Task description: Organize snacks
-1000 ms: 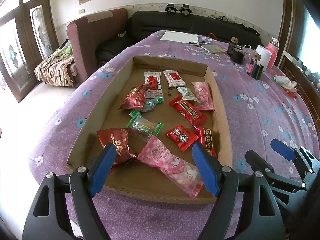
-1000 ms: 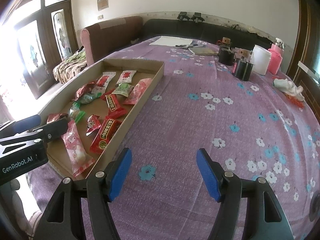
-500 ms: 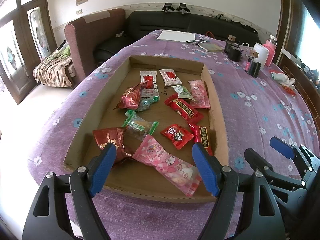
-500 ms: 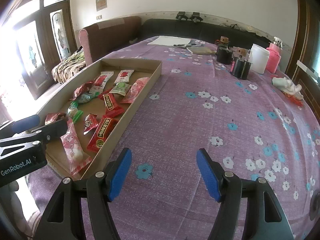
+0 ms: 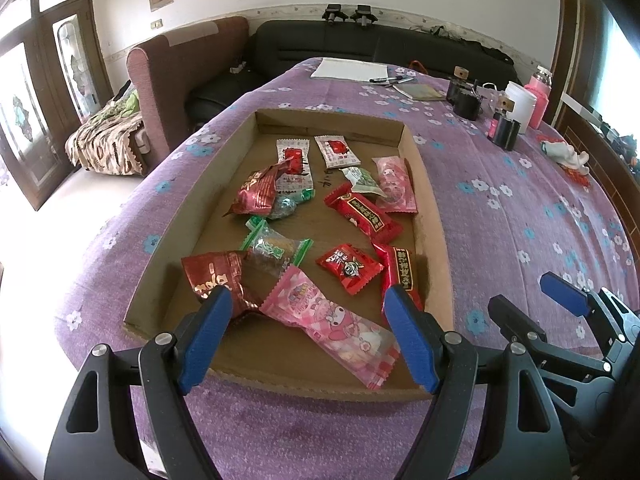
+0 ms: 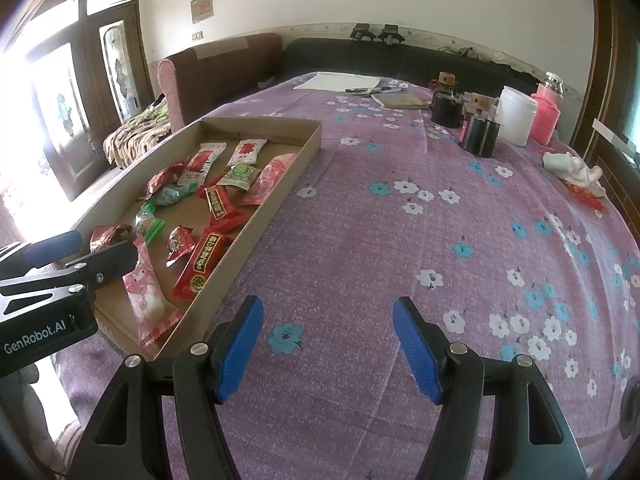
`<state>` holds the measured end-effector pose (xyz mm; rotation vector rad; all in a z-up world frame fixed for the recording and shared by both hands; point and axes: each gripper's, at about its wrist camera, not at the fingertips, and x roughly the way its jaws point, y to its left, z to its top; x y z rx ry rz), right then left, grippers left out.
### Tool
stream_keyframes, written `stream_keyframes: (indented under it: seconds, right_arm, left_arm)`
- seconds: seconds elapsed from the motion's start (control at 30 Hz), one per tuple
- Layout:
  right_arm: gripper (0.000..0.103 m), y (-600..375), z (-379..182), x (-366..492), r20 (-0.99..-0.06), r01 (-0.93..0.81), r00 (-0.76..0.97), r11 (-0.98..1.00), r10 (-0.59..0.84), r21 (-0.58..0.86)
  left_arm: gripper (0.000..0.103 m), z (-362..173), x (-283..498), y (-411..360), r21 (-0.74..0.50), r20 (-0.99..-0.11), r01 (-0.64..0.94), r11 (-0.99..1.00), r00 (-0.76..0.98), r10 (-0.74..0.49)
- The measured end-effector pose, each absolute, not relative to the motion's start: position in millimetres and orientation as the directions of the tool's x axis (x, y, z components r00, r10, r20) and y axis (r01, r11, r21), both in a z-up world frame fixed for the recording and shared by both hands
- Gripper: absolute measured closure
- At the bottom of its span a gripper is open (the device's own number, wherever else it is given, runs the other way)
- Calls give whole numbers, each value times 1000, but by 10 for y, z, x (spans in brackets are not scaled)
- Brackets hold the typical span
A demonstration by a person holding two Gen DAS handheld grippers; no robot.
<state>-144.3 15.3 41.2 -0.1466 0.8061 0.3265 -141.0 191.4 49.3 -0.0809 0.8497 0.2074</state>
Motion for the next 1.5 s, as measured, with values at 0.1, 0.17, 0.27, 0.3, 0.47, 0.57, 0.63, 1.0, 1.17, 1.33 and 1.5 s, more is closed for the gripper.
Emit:
stream_keyframes:
  seconds: [0.1,0.17,0.27,0.3,0.47,0.57,0.63,1.0,1.17,1.33,1.5]
  right_arm:
    - [33,138,409,-1454,-727,-338,647,941,229,-4]
    - [32,120,405,-1463,-726,-335,649,942,230,-1]
    - [31,98,390,-1472,-726,-327,649,945,227,3]
    - [31,92,385,-1476,-727,-325,648,946,226,4]
    - [31,47,372,-1517,-724,-313,653,950,223,11]
    - [31,5,365,-1543,-719,-307,658,952,223,14]
    - [31,-20,360,-1547,-717,-306,659,952,226,20]
    - [31,-142,464,-1665,-664,-305,707,952,242,22]
    - [31,-162,529,-1741,-638,-307,733,952,236,0]
    - [27,-169,605,-1842,-606,-308,761,951,233,-22]
    - [24,-96,653,-1928,-579,-329,781,942,234,-64]
  left_arm:
    - [24,493,-1414,1911,12,-752,-214,977,642,150]
    - [24,496,-1418,1906,9,-750,-212,977,645,147]
    - [24,512,-1462,1885,1,-740,-207,978,658,140]
    - [24,534,-1488,1885,-7,-729,-205,979,671,135]
    - [24,767,-1704,1902,-43,-609,-225,973,778,153]
    - [24,963,-1887,1924,-52,-500,-271,961,840,209]
    - [16,1101,-2055,1943,-68,-406,-312,948,876,260]
    - [0,1449,-2563,1694,3,-90,-455,890,887,454]
    - [0,1375,-2296,1629,73,-265,-372,925,887,378]
    - [0,1256,-2093,1678,27,-411,-306,952,864,289]
    - [0,1101,-1915,1801,-48,-544,-280,959,813,210]
